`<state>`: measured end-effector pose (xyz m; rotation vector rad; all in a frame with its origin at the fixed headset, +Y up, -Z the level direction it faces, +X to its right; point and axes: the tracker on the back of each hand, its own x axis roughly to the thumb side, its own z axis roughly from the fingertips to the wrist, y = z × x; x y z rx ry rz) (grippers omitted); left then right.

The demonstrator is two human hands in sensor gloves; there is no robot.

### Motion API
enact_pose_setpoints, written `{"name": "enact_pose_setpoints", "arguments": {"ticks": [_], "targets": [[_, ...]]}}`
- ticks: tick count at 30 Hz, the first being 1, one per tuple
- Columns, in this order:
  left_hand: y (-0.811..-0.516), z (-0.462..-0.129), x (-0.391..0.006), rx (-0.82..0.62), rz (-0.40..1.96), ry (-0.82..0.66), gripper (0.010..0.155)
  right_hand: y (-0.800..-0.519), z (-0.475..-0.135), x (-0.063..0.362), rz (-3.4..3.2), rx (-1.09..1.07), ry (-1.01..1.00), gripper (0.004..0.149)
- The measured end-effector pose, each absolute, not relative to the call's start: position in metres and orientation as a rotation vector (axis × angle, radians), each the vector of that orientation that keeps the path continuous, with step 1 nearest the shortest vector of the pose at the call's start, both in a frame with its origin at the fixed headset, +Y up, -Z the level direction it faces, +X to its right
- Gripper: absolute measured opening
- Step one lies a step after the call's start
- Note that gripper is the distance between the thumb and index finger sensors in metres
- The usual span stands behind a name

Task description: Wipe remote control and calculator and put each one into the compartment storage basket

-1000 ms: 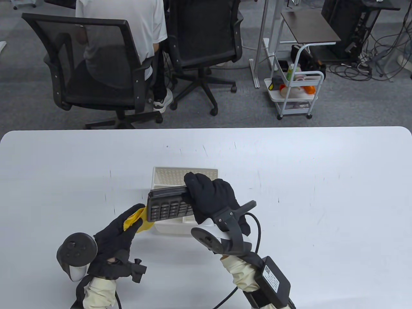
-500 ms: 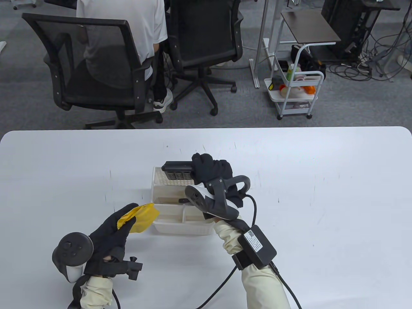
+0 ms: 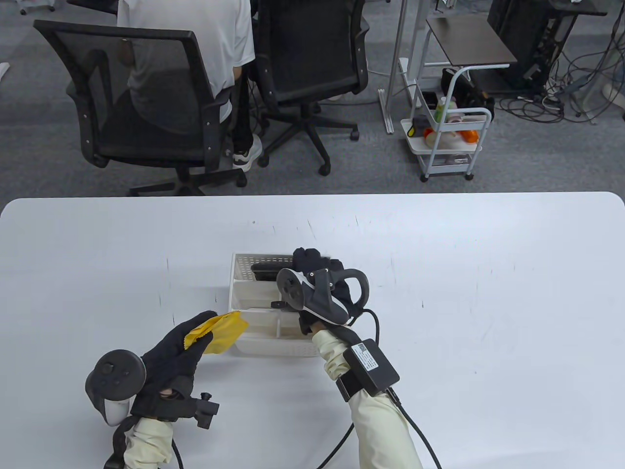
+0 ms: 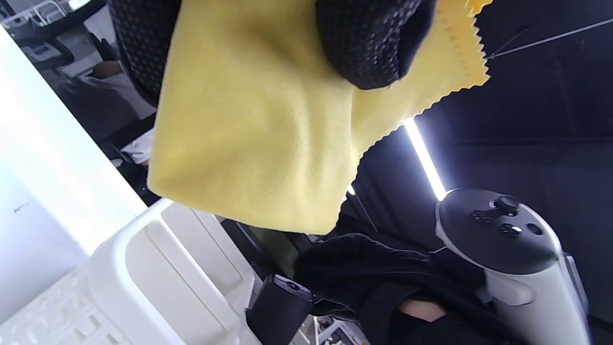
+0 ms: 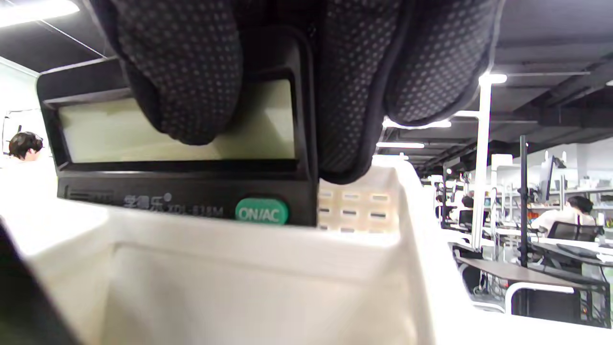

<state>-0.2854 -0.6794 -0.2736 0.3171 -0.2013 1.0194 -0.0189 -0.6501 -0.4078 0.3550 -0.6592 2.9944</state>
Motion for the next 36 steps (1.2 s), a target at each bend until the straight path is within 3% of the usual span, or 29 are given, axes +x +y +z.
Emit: {"name": "enact_pose_setpoints", "arguments": {"ticks": [10,13,24,36], "targets": [[-0.680,-0.274,-0.282,0.312,1.006,-0.208,0.040,-0.660,-0.405,-0.009,2.945,0.284,-0.534,0.051],[-0.681,-0.274,-0.281,0.306,1.007,-0.207,0.040,-0.655,-0.397,-0.004,2.886,0.313,-0.578,0.053],[-0.684,-0.272,-0.272,0.281,0.986,-0.225,0.040,-0.659,-0.332,0.023,2.812,0.465,-0.574,0.066],[-0.687,-0.272,-0.265,0.264,0.964,-0.248,0.040,-0.700,-0.268,0.048,2.843,0.458,-0.428,0.078]]}}
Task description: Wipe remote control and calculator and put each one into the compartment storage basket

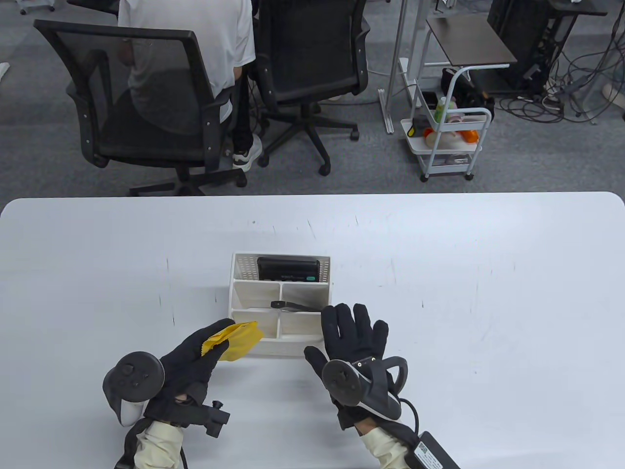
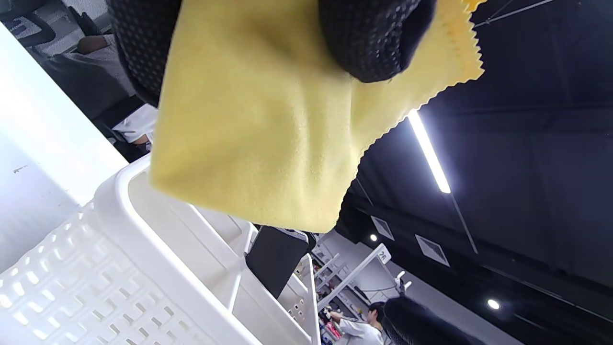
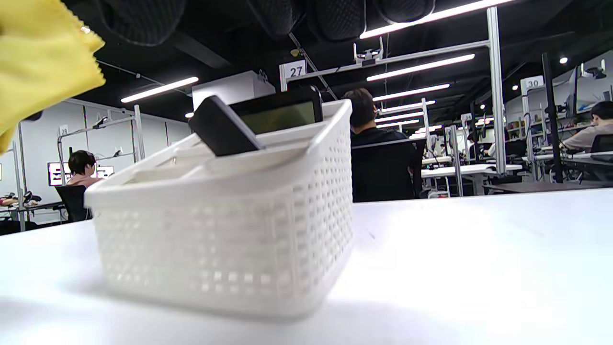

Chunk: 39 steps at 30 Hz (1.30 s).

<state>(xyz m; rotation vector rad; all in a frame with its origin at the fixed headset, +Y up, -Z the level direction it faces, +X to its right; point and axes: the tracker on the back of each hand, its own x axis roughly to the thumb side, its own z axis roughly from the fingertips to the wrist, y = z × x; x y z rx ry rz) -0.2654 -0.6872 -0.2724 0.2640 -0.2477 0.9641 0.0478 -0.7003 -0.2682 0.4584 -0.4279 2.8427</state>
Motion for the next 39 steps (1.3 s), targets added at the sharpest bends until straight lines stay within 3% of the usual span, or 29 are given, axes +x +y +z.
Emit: {"name": "enact_pose_setpoints", "arguments": {"ticks": [11,21,29,35,39], "targets": [[-0.684,-0.268,-0.265,0.299,0.945,-0.227,0.040,-0.731,-0.249,0.050,2.888,0.513,-0.295,0.080],[-0.662,-0.289,-0.247,0.372,0.766,-0.149,0.041,-0.733,-0.247,0.051,2.882,0.502,-0.259,0.078],[-0.684,-0.318,-0.225,0.332,0.544,-0.190,0.039,-0.730,-0.248,0.060,2.843,0.447,-0.254,0.078],[-0.703,-0.323,-0.211,0.280,0.211,-0.253,0.037,-0.730,-0.250,0.063,2.835,0.421,-0.245,0.078],[-0.714,-0.324,-0.207,0.138,0.099,-0.259,0.043,-0.730,-0.250,0.065,2.836,0.411,-0.240,0.077]]}}
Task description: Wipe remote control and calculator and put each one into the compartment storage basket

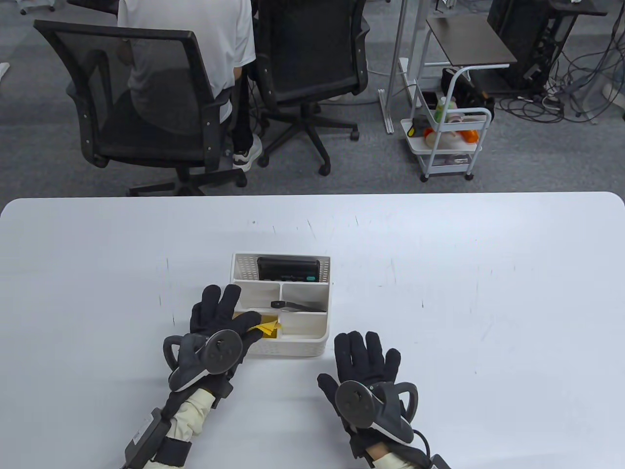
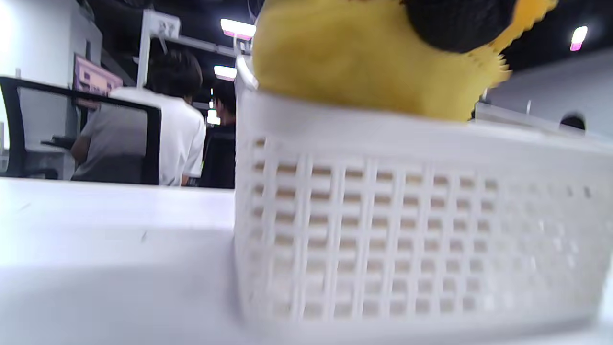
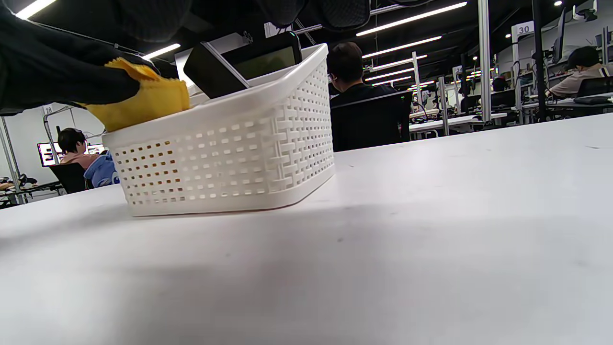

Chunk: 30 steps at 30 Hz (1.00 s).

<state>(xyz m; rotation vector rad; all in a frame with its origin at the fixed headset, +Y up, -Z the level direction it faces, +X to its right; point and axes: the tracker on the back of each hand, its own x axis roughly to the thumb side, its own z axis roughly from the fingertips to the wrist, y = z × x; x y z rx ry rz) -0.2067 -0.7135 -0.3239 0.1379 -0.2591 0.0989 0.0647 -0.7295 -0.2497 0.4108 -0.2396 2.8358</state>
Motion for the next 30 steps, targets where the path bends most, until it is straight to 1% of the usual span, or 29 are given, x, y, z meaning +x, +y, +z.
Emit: {"name": "enact_pose_setpoints", "arguments": {"ticks": [3,5,9,11,14,16,20,22,30], "targets": [[-0.718,-0.323,-0.205,0.085,0.048,-0.275,0.055,-0.729,-0.249,0.065,2.836,0.402,-0.232,0.077],[-0.716,-0.322,-0.206,0.055,0.063,-0.274,0.060,-0.729,-0.249,0.066,2.836,0.399,-0.233,0.077],[-0.703,-0.312,-0.213,0.136,0.135,-0.252,0.062,-0.730,-0.249,0.067,2.835,0.398,-0.248,0.077],[-0.694,-0.303,-0.218,0.196,0.151,-0.242,0.063,-0.730,-0.249,0.067,2.836,0.401,-0.254,0.077],[-0.687,-0.285,-0.221,0.282,0.107,-0.240,0.066,-0.730,-0.248,0.067,2.839,0.412,-0.267,0.077],[-0.686,-0.275,-0.222,0.302,0.072,-0.239,0.069,-0.731,-0.248,0.067,2.848,0.420,-0.272,0.077],[-0.692,-0.262,-0.223,0.254,0.022,-0.244,0.073,-0.731,-0.247,0.066,2.855,0.433,-0.284,0.078],[-0.698,-0.258,-0.222,0.254,0.030,-0.251,0.074,-0.731,-0.245,0.065,2.858,0.450,-0.296,0.078],[-0.716,-0.254,-0.215,0.169,0.007,-0.246,0.077,-0.733,-0.244,0.059,2.883,0.490,-0.309,0.079]]}}
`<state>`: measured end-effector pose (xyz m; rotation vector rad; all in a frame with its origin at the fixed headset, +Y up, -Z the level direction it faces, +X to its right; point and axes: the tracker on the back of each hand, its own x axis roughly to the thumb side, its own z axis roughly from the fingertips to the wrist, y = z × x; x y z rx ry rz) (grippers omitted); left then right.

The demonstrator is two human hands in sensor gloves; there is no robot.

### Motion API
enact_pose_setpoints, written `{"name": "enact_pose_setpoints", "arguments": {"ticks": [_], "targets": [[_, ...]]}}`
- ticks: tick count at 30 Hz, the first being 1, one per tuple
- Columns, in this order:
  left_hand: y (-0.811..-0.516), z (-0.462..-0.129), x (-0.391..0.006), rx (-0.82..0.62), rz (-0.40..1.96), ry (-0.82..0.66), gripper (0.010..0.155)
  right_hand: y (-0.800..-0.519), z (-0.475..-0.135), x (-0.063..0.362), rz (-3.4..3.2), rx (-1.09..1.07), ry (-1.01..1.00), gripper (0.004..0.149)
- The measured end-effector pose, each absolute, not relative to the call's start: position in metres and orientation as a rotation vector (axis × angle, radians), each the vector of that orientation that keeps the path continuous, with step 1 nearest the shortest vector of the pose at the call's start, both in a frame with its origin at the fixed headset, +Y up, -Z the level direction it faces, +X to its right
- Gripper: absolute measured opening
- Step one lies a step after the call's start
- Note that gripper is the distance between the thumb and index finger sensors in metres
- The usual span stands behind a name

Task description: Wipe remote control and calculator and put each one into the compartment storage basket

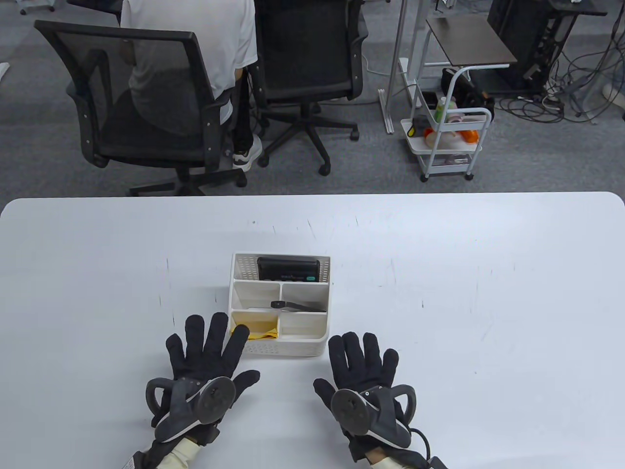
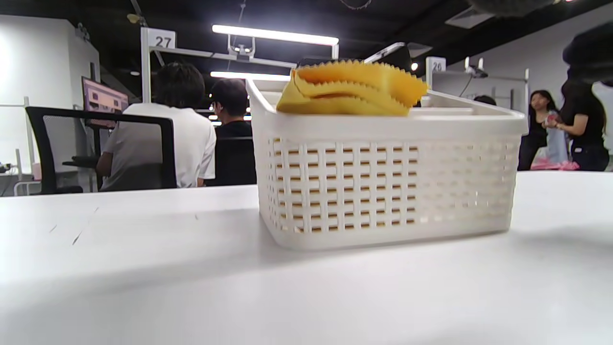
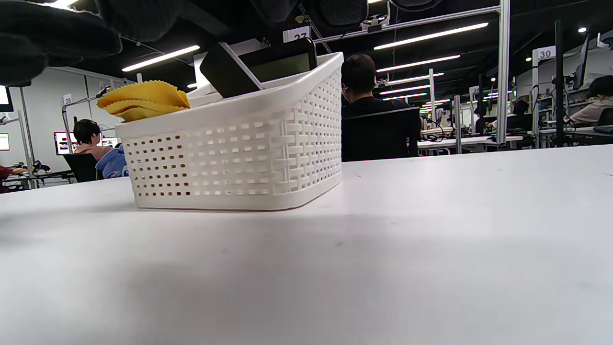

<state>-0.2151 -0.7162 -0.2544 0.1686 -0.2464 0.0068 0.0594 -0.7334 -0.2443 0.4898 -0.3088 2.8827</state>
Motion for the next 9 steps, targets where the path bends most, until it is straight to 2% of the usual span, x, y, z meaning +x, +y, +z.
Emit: {"name": "enact_pose_setpoints", "arguments": {"ticks": [9], "targets": [[-0.7239,-0.2523,-0.2077,0.155,-0.017,-0.268,0.077,-0.7344,-0.2425,0.0580,2.889,0.492,-0.293,0.079]]}}
